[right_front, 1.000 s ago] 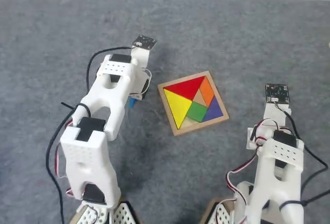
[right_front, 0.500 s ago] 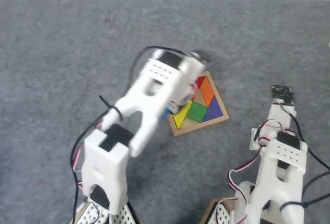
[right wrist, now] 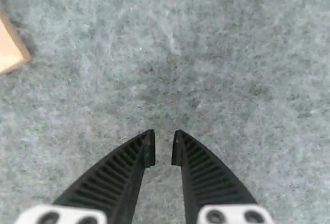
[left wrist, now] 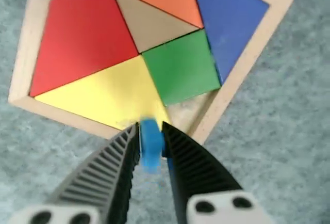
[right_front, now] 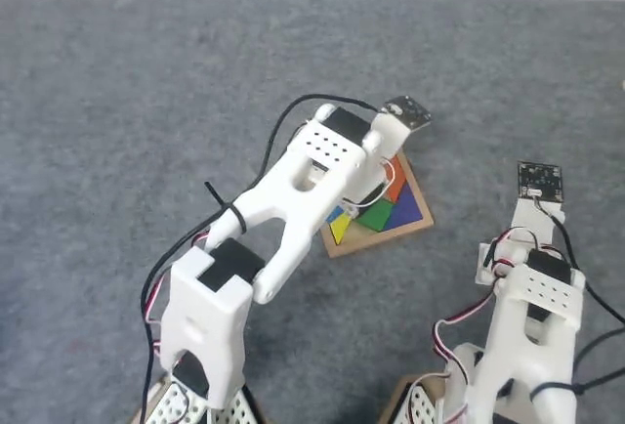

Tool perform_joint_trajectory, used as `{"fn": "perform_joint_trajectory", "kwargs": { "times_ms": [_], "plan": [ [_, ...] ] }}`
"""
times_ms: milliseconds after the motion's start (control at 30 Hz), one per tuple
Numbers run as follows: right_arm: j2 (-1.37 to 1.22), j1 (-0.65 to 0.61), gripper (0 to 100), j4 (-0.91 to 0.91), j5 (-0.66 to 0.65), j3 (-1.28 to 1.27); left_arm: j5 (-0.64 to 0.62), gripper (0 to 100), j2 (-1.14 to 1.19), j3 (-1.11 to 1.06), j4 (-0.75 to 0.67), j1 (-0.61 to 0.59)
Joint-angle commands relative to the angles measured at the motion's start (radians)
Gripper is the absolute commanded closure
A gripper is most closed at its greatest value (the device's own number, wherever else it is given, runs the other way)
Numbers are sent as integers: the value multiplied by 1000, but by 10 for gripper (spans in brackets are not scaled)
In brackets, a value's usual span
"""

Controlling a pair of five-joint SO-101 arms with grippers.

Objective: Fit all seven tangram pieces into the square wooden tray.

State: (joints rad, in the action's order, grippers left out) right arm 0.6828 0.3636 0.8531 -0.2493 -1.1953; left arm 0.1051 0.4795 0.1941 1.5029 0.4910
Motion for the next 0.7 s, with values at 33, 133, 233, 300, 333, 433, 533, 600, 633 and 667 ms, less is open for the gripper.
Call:
{"fn": "perform_joint_trajectory", "kwargs": {
  "times_ms": [33,133,233,300,333,433,533,600,633,667],
  "plan": [
    [33,10,908,-16,-14,29,-11,916,21,41,-20,-11],
    [33,10,908,-16,-14,29,-11,916,78,45,-21,-11],
    [33,10,908,-16,-14,29,-11,916,92,61,-21,-11],
    [33,10,908,-16,-14,29,-26,916,71,79,-15,-5],
    [33,10,908,-16,-12,29,-35,916,57,90,-2,0],
    [33,1,908,-16,-12,29,-40,916,41,117,34,20],
    [33,-22,908,-15,-12,28,-46,916,41,119,44,26],
    [33,-22,908,-15,-12,26,-66,916,41,120,41,25],
    [33,-22,908,-15,-12,26,-68,916,41,122,38,25],
    [33,-22,908,-15,-12,26,-71,916,40,124,37,26]
  ]
}}
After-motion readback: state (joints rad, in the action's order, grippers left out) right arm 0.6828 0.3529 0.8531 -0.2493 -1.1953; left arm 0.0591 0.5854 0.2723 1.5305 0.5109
